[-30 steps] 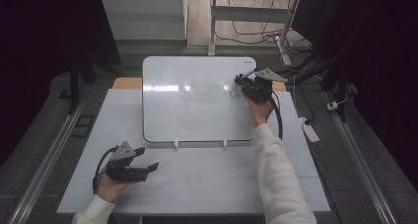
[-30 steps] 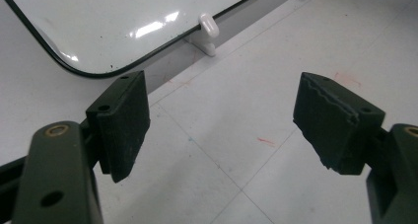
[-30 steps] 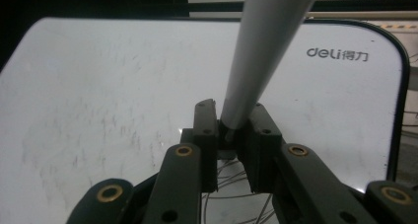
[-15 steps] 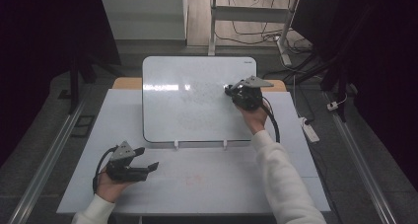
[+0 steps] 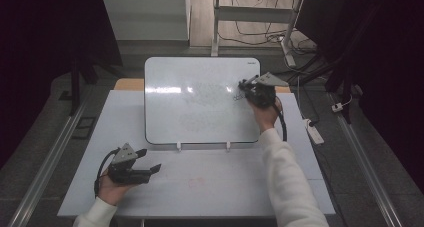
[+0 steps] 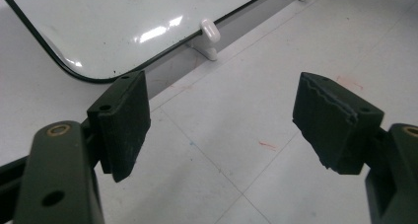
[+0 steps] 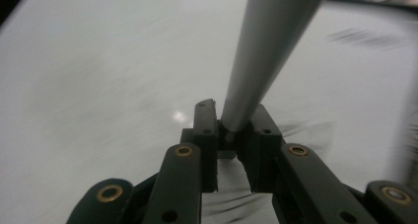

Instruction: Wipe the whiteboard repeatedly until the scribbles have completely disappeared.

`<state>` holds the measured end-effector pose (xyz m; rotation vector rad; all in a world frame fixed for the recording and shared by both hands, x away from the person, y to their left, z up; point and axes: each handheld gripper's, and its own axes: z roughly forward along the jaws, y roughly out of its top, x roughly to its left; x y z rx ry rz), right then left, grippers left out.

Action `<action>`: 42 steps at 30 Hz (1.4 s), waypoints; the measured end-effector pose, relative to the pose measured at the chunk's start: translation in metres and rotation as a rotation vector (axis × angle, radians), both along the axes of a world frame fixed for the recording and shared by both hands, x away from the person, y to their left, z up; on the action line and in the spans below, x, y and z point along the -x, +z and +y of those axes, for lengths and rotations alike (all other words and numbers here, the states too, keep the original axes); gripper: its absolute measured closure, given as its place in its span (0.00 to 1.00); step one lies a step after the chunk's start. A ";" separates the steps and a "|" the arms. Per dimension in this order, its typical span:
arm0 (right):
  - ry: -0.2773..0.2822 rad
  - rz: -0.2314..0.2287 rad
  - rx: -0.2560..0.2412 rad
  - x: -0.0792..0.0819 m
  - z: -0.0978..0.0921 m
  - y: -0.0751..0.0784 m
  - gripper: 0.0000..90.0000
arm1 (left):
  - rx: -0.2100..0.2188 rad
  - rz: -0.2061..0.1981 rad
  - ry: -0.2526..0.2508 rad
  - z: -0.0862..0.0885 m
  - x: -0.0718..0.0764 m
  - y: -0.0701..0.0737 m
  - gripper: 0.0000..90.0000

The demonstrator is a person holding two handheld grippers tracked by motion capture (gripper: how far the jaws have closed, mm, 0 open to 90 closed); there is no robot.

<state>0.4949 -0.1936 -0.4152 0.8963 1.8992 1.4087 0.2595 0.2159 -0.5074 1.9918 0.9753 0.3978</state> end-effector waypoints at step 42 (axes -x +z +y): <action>0.046 0.001 0.078 0.012 -0.009 -0.008 0.86 | 0.000 0.006 0.001 0.001 -0.002 -0.001 0.26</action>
